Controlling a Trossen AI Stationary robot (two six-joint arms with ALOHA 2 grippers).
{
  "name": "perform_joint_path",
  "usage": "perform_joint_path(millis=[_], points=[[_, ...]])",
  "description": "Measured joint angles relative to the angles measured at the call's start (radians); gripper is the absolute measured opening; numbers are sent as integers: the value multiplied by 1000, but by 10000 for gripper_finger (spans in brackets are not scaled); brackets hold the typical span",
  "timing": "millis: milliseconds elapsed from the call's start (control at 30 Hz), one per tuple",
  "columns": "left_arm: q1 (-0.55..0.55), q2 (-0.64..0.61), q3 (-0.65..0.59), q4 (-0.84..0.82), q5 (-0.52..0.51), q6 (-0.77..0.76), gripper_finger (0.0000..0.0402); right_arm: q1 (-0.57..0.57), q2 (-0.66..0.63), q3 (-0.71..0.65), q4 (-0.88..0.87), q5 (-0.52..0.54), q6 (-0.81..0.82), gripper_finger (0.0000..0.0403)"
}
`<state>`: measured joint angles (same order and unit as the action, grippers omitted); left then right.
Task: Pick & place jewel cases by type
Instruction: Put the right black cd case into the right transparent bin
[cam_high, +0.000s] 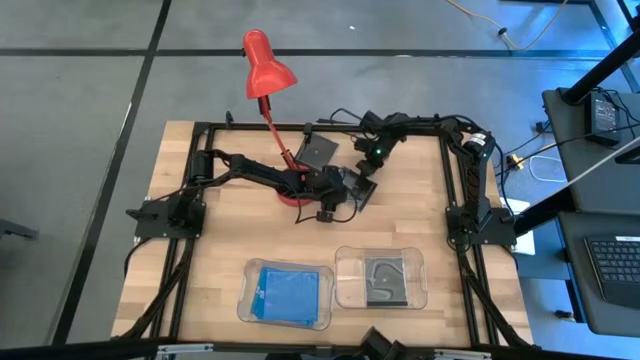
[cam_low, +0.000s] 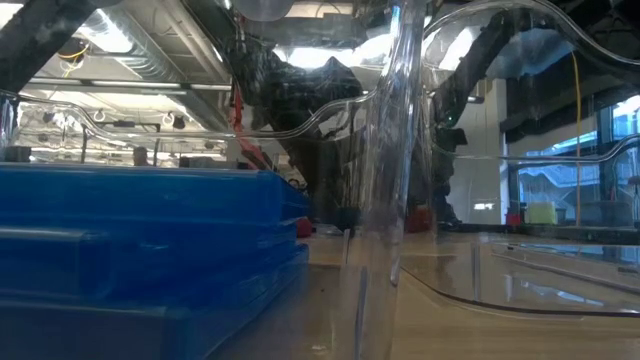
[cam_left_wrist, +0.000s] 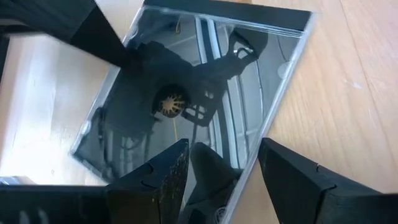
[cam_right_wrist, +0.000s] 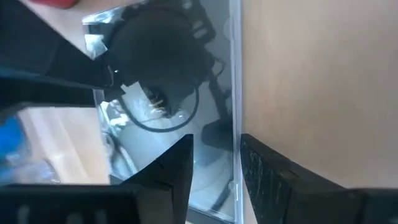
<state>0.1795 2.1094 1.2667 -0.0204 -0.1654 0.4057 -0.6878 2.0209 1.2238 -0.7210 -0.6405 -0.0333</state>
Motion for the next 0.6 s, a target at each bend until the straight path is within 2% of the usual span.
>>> perform_joint_path(millis=[100, 233, 367, 467, 600], points=[[0, 0, 0, -4, 0, -1, 190, 6, 0, -1, -19, 0, 78, 133], [0, 0, 0, -5, 0, -3, 191, 7, 1, -1, -23, 0, 103, 133], [0, 0, 0, -5, -2, -2, 191, 13, 1, -1, -110, 75, -59, 133], [0, 0, 0, -5, -5, -3, 190, 18, 3, -1, -189, 82, -197, 133], [1, 0, 0, -1, -15, -3, 192, 22, -7, -5, -231, 80, -166, 133]])
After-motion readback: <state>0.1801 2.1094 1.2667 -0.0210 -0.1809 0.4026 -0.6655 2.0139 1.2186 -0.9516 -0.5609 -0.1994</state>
